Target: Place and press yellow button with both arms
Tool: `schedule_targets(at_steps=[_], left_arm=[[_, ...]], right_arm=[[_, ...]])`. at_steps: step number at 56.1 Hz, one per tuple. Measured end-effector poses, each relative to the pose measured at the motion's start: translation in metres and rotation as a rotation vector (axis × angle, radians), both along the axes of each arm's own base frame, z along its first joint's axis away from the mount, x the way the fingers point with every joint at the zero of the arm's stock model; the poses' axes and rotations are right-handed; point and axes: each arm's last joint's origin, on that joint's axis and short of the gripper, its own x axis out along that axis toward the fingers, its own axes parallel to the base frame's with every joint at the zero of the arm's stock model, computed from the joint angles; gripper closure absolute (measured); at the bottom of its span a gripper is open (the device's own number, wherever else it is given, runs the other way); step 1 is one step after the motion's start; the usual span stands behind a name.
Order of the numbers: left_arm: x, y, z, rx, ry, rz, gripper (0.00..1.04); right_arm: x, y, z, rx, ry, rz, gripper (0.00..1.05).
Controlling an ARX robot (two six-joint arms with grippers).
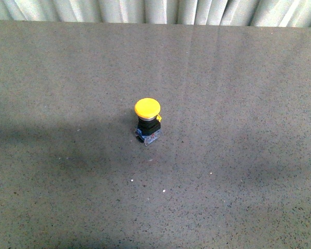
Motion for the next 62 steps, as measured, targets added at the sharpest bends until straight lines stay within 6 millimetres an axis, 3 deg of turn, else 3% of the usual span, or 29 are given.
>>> schedule_targets(at_steps=[10, 12, 13, 15, 18, 28, 34, 42, 49, 56, 62], left_arm=[[-0.012, 0.013, 0.004, 0.005, -0.024, 0.007, 0.96], [-0.014, 0.014, 0.004, 0.007, -0.024, 0.003, 1.02], [-0.016, 0.016, 0.004, 0.008, -0.025, 0.005, 1.03], [-0.019, 0.018, 0.005, 0.01, -0.026, 0.008, 1.03], [-0.022, 0.02, 0.007, 0.009, -0.036, 0.006, 1.03], [-0.029, 0.033, 0.01, 0.009, -0.045, 0.004, 1.03], [-0.034, 0.035, 0.011, 0.009, -0.048, 0.009, 1.03], [-0.038, 0.035, 0.011, 0.009, -0.05, 0.01, 1.03], [-0.04, 0.035, 0.012, 0.009, -0.051, 0.011, 1.03], [-0.044, 0.035, 0.012, 0.009, -0.052, 0.01, 1.03], [-0.046, 0.035, 0.012, 0.009, -0.051, 0.01, 1.03]], right_arm=[[0.0, 0.0, 0.0, 0.0, 0.0, 0.001, 0.09], [0.001, 0.001, -0.001, 0.014, 0.086, 0.043, 0.09], [0.001, 0.002, -0.001, 0.042, 0.219, 0.083, 0.09], [0.007, 0.005, 0.002, 0.076, 0.425, 0.109, 0.09], [0.022, 0.013, 0.005, 0.075, 0.545, 0.144, 0.09], [0.076, 0.039, 0.016, 0.028, 0.593, 0.194, 0.09], [0.117, 0.07, 0.018, 0.033, 0.622, 0.242, 0.09], [0.149, 0.101, 0.012, 0.023, 0.679, 0.268, 0.09], [0.171, 0.122, 0.011, 0.014, 0.711, 0.275, 0.25], [0.195, 0.144, 0.012, 0.035, 0.739, 0.28, 0.52], [0.203, 0.153, 0.009, 0.043, 0.753, 0.281, 0.66]])
